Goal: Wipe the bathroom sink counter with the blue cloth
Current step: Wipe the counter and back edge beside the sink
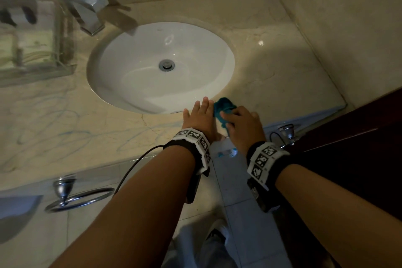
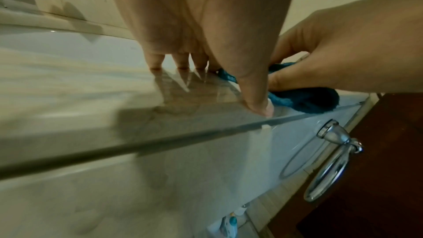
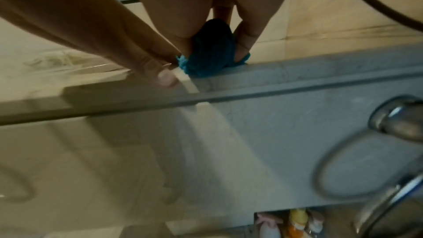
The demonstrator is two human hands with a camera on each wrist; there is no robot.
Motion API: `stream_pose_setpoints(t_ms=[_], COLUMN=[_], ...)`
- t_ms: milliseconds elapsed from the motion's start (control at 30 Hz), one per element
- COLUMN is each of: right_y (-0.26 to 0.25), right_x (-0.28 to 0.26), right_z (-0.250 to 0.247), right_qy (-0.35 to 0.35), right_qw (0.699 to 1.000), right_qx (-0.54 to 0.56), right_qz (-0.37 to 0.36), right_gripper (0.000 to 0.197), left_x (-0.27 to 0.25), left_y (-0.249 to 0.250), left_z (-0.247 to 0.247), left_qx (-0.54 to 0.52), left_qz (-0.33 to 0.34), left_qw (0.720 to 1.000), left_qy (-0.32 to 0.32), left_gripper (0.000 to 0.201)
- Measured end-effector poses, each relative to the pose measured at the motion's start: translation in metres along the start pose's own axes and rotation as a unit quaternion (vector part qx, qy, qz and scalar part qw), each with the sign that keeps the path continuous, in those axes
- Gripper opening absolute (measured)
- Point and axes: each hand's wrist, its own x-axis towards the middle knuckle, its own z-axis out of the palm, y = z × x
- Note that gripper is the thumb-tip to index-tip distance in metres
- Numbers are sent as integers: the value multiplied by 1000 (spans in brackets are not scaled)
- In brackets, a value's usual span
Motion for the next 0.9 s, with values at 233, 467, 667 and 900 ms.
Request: stream_pose_setpoints(t_ms=[233, 467, 667, 900], right_y=[12, -37, -64, -46], right_x=[14, 7, -16, 19], right_z=[-7, 12, 39, 20], right_qy=[13, -17, -31, -4], right_qw=[998, 997, 997, 994], right_qx=[48, 2, 4, -6], right_qz=[30, 79, -70, 105], right_gripper=[31, 49, 40, 45], left_x=[-56, -83, -82, -81], left_y=[-78, -144, -158, -160], left_z=[-7, -9, -11, -12], left_qx=[82, 19, -14, -14], left_qz=[-30, -115, -92, -86], left_qw=[996, 993, 995, 995], left_qy=[9, -17, -37, -50], left_gripper=[108, 105, 106, 108])
